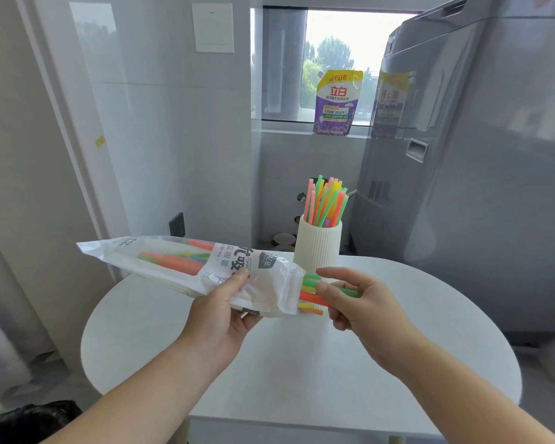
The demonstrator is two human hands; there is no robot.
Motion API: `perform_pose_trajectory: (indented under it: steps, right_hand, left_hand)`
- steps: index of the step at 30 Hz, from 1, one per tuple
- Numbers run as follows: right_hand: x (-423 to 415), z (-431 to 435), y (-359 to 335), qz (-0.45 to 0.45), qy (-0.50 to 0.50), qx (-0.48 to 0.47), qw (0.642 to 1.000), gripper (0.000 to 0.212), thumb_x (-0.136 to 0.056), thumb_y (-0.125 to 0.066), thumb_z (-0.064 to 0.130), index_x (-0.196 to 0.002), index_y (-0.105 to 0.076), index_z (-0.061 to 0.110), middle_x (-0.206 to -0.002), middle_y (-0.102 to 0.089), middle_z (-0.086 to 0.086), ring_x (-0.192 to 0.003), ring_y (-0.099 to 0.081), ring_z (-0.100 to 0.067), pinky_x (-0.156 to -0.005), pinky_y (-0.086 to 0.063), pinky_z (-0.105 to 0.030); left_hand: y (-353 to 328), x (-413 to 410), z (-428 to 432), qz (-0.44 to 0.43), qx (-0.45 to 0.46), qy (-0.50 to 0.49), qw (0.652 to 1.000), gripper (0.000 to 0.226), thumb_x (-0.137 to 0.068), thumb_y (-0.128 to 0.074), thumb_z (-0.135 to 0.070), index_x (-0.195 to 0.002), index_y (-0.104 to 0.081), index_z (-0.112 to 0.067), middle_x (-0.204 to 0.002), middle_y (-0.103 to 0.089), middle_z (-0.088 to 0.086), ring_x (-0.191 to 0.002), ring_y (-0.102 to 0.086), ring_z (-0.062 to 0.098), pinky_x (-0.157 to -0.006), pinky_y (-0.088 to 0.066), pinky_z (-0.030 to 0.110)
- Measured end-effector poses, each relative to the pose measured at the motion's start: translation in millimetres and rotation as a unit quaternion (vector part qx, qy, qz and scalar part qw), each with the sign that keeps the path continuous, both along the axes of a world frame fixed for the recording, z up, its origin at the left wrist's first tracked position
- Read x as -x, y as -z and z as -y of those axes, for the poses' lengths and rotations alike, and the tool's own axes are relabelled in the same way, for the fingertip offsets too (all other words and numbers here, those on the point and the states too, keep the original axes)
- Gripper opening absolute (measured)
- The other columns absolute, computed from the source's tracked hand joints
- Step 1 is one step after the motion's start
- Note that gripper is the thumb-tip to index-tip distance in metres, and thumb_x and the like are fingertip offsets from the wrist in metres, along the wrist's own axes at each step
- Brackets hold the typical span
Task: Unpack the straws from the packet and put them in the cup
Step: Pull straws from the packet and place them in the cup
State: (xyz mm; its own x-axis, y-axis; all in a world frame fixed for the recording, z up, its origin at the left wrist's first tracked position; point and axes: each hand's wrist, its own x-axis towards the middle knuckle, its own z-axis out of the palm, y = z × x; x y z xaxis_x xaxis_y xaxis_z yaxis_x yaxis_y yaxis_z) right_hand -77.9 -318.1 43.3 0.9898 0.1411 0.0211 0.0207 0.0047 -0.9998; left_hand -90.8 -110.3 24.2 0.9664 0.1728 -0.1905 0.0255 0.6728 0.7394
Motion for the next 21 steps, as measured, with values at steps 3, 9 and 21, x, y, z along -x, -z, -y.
perform_pose_trajectory:
  steps: [3, 9, 21]
  right_hand:
    - [-0.9, 1.8, -0.2, 0.009, -0.017, 0.023, 1.000, 0.013, -0.091, -0.072, 0.008, -0.101, -0.079, 0.013, -0.068, -0.065, -0.003, -0.051, -0.043, -0.015, -0.048, -0.039, -0.024]
    - [-2.2, 3.3, -1.7, 0.001, 0.009, 0.039, 0.999, 0.009, -0.094, -0.064, 0.005, -0.087, -0.069, 0.002, -0.064, -0.057, -0.007, -0.048, -0.037, -0.015, -0.048, -0.033, -0.025]
    - [4.9, -2.1, -1.7, 0.006, -0.006, 0.060, 0.998, 0.014, -0.095, -0.067, 0.030, -0.107, -0.068, 0.023, -0.077, -0.063, -0.007, -0.049, -0.048, -0.017, -0.043, -0.036, -0.026]
  left_hand:
    - [0.1, 1.7, 0.7, 0.006, -0.012, 0.014, 1.000, 0.036, -0.095, -0.067, -0.011, -0.131, -0.067, -0.012, -0.112, -0.078, 0.009, -0.085, -0.076, 0.020, -0.057, -0.060, 0.031]
    - [-0.5, 2.5, -0.6, 0.006, -0.015, 0.016, 1.000, 0.036, -0.096, -0.066, -0.012, -0.131, -0.067, -0.012, -0.113, -0.078, 0.009, -0.088, -0.075, 0.021, -0.061, -0.062, 0.033]
    - [1.3, 1.4, 0.3, 0.009, -0.006, 0.006, 1.000, 0.041, -0.095, -0.067, -0.012, -0.136, -0.065, -0.014, -0.125, -0.075, 0.011, -0.094, -0.074, 0.023, -0.058, -0.060, 0.031]
